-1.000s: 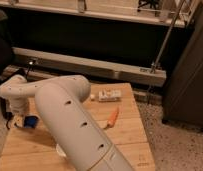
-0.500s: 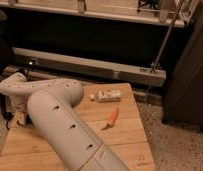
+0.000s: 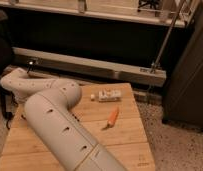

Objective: Wipe the white sponge on the table

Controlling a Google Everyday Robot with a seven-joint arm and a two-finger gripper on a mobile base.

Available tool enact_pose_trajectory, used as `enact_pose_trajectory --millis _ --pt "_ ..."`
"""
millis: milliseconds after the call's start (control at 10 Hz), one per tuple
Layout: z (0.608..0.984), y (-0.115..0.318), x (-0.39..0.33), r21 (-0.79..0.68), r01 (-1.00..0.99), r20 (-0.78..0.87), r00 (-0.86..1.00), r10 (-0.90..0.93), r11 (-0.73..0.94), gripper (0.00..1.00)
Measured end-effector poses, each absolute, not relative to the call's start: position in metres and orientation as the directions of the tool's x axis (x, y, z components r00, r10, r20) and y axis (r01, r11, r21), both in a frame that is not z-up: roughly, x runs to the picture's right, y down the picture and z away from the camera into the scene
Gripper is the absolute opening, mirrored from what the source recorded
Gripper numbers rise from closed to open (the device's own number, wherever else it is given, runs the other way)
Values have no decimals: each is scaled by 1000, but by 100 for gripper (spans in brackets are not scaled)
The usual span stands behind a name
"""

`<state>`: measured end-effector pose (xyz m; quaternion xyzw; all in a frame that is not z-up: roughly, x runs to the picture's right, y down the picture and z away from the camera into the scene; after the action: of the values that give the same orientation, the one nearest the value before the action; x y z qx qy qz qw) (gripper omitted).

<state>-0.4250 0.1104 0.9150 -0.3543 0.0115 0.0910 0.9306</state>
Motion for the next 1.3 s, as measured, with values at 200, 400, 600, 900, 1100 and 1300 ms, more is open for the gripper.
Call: enact_pose_trajectory --millis 200,400,600,900,1100,1300 --pt "923 103 -388 -641 -253 -160 968 196 724 28" --pt "918 112 -362 -646 -288 -213 957 196 706 28" --pt "891 132 -336 -675 -298 -248 953 173 675 28" --pt "842 158 -327 -721 -271 -230 962 149 638 28" --pt "812 178 -329 -757 -234 -200 972 125 610 28" --pt "799 199 -336 -781 -193 -172 981 93 593 28"
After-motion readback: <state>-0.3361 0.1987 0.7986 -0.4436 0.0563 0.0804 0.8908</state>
